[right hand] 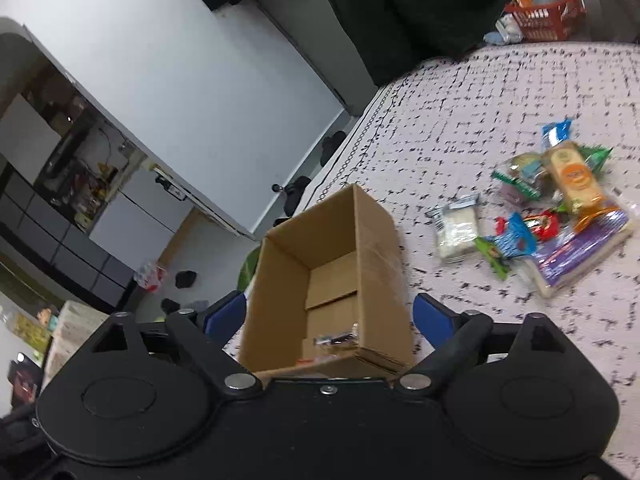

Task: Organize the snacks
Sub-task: 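Withdraw both open tools from the box back toward the snack pile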

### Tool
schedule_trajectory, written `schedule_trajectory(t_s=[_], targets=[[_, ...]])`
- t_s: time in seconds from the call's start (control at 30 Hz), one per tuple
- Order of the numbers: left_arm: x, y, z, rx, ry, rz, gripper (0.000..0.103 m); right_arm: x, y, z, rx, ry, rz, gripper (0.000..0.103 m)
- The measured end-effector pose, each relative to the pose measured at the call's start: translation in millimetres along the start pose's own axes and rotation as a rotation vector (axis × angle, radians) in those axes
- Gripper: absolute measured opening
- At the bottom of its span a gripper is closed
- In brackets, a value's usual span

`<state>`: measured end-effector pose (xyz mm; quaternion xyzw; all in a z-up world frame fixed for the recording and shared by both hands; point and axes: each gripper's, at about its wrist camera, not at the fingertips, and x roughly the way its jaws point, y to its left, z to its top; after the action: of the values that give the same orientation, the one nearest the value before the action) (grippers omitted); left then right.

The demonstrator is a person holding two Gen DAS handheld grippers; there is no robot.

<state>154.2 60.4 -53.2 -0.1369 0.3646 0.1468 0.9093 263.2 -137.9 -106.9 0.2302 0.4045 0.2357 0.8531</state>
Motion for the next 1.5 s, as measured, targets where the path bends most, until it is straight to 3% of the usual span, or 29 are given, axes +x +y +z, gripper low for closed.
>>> schedule_trajectory(t_s=[0.57, 0.93, 1.2, 1.5], targets=[[-17, -42, -10, 0.057, -0.021, -0.013, 0.103, -45, -22, 11, -0.065, -0.035, -0.067, 0.095], [-9, -75, -18, 0.046, 0.0, -0.045, 0.103, -62, -59, 24, 0.01, -0.039, -0.126, 0.095], [-2, -103, -22, 0.048, 0.004, -0.077, 0.103, -77, -101, 37, 0.137, -0.063, -0.139, 0.095], [19, -134, -29, 0.032, 0.02, -0.13, 0.101, -90, -134, 53, 0.172, -0.097, -0.177, 0.095]])
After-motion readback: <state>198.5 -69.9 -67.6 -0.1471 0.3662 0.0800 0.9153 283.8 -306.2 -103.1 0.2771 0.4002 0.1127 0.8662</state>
